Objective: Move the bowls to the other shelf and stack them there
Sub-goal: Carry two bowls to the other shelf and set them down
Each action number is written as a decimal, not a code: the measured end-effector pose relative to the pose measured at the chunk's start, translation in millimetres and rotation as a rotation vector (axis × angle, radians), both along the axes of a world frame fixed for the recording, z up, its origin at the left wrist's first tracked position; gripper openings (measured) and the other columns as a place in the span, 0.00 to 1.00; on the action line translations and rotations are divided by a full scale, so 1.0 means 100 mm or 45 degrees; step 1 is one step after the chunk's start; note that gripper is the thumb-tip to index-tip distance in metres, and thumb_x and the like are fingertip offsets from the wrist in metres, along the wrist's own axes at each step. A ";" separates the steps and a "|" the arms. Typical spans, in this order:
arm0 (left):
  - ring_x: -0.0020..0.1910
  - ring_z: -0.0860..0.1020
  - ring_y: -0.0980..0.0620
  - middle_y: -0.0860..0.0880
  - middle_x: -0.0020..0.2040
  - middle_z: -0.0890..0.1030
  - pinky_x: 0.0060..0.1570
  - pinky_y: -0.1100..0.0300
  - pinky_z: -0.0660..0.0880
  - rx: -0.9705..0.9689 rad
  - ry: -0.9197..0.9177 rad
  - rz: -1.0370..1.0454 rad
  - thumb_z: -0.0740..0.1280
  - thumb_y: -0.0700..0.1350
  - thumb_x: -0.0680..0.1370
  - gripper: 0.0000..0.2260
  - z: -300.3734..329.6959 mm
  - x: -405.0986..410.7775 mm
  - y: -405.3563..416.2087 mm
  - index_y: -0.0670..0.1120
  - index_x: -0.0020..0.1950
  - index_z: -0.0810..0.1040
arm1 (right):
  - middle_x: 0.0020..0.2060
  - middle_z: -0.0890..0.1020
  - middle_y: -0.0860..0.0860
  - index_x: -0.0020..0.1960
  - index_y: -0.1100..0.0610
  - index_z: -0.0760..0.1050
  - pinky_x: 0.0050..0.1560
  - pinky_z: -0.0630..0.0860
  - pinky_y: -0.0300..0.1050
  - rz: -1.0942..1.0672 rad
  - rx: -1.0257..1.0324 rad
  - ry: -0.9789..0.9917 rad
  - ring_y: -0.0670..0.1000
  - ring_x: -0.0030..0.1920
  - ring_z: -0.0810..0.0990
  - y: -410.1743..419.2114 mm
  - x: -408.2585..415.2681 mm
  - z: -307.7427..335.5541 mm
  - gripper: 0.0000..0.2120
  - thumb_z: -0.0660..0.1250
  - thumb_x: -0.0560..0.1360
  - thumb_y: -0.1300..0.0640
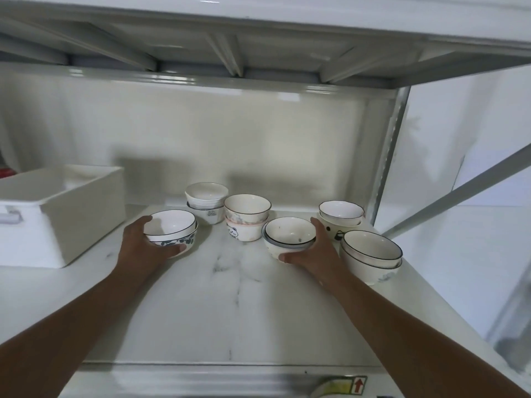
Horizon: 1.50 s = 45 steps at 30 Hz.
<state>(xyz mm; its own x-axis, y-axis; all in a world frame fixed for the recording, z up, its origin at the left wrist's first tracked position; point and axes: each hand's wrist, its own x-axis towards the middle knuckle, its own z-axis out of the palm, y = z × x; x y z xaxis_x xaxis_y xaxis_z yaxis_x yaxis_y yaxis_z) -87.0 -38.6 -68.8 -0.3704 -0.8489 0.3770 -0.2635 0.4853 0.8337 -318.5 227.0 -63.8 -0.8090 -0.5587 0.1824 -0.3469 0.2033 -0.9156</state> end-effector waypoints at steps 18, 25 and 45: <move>0.63 0.75 0.53 0.54 0.65 0.74 0.64 0.51 0.73 0.156 0.255 -0.331 0.83 0.59 0.49 0.43 0.13 0.02 0.61 0.65 0.61 0.70 | 0.68 0.69 0.43 0.80 0.48 0.55 0.61 0.68 0.40 0.213 -0.120 -0.039 0.45 0.66 0.70 0.28 0.33 0.17 0.58 0.85 0.60 0.59; 0.60 0.79 0.49 0.48 0.61 0.79 0.58 0.54 0.77 0.333 0.477 -0.590 0.83 0.47 0.51 0.43 0.27 -0.11 0.86 0.53 0.64 0.72 | 0.66 0.73 0.43 0.79 0.46 0.58 0.56 0.76 0.38 0.313 -0.193 -0.072 0.43 0.62 0.74 0.37 0.37 0.33 0.54 0.84 0.62 0.64; 0.50 0.82 0.47 0.47 0.57 0.79 0.43 0.48 0.82 0.700 0.542 -1.075 0.80 0.42 0.52 0.33 0.30 -0.25 1.01 0.52 0.54 0.73 | 0.59 0.81 0.47 0.70 0.48 0.70 0.44 0.83 0.48 0.130 -0.332 -0.157 0.49 0.57 0.81 0.69 0.74 0.32 0.42 0.82 0.62 0.70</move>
